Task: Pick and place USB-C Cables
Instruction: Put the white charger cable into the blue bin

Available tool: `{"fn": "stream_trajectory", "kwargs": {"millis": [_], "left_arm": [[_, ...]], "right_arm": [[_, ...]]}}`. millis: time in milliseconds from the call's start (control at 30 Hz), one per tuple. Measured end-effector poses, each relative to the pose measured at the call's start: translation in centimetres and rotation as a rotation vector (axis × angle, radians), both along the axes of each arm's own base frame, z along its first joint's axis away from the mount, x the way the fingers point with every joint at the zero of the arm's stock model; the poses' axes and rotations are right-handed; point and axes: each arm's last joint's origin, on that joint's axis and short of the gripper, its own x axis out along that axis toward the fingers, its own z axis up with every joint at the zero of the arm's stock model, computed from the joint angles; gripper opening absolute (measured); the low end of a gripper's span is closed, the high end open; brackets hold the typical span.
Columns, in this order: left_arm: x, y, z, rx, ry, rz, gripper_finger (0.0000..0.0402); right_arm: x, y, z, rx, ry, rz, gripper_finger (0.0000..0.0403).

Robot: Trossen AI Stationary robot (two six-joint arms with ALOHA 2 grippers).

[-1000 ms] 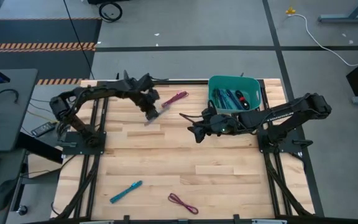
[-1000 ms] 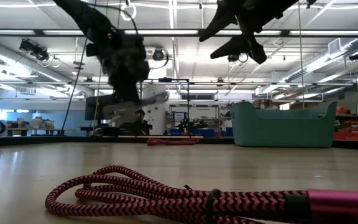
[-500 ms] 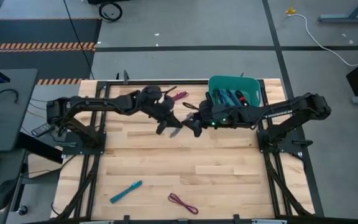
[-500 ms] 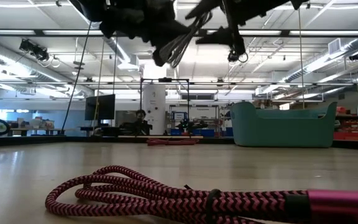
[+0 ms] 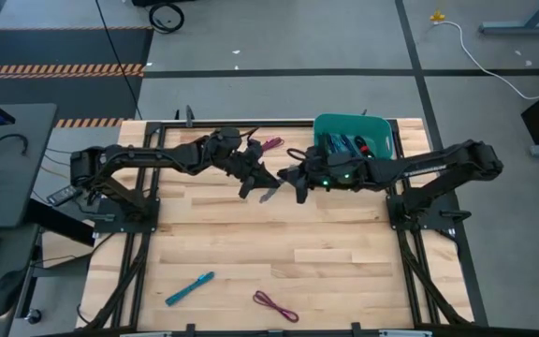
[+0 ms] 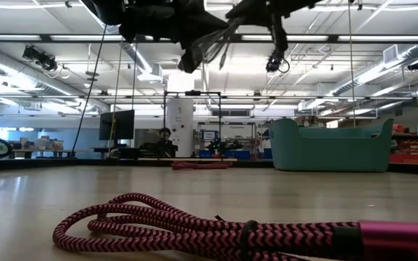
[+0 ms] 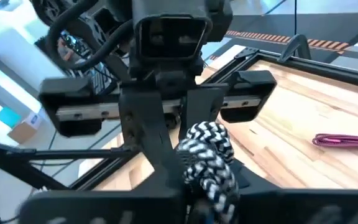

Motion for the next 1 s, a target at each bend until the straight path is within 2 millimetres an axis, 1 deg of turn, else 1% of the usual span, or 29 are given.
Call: {"fn": "stream_trajectory", "kwargs": {"millis": [100, 233, 367, 467, 567, 700, 833, 933, 1000], "left_arm": [[0.0, -0.1, -0.1, -0.029, 0.010, 0.002, 0.0082], [0.0, -0.1, -0.1, -0.029, 0.015, 0.001, 0.0136], [0.0, 0.0, -0.1, -0.024, 0.013, 0.002, 0.0175], [0.0, 0.0, -0.1, -0.025, 0.013, 0.002, 0.0190], [0.0, 0.0, -0.1, -0.030, 0.020, 0.003, 0.0193], [-0.3, -0.1, -0.4, -0.042, 0.068, 0.005, 0.0182], [-1.6, -0.3, -0.1, -0.054, 0.160, 0.034, 0.0165], [-3.0, -0.5, 0.3, -0.012, 0.237, 0.097, 0.0150], [-4.1, -0.6, 0.7, 0.030, 0.292, 0.145, 0.0141]], "right_arm": [[-1.7, -0.2, 1.4, -0.020, 0.037, -0.032, 0.0023], [-4.6, -1.4, 2.9, -0.017, 0.213, -0.170, 0.0027], [-7.8, -3.7, 4.1, -0.006, 0.410, -0.311, 0.0025], [-9.7, -6.3, 3.9, 0.012, 0.569, -0.451, 0.0023], [-11.2, -9.2, 3.2, 0.024, 0.693, -0.550, 0.0023], [-12.1, -13.6, 1.7, 0.072, 0.839, -0.570, 0.0025], [-12.2, -17.6, -1.1, 0.172, 0.962, -0.505, 0.0025], [-12.0, -19.8, -3.4, 0.219, 1.066, -0.459, 0.0026], [-11.9, -21.0, -4.9, 0.243, 1.130, -0.442, 0.0028]]}}
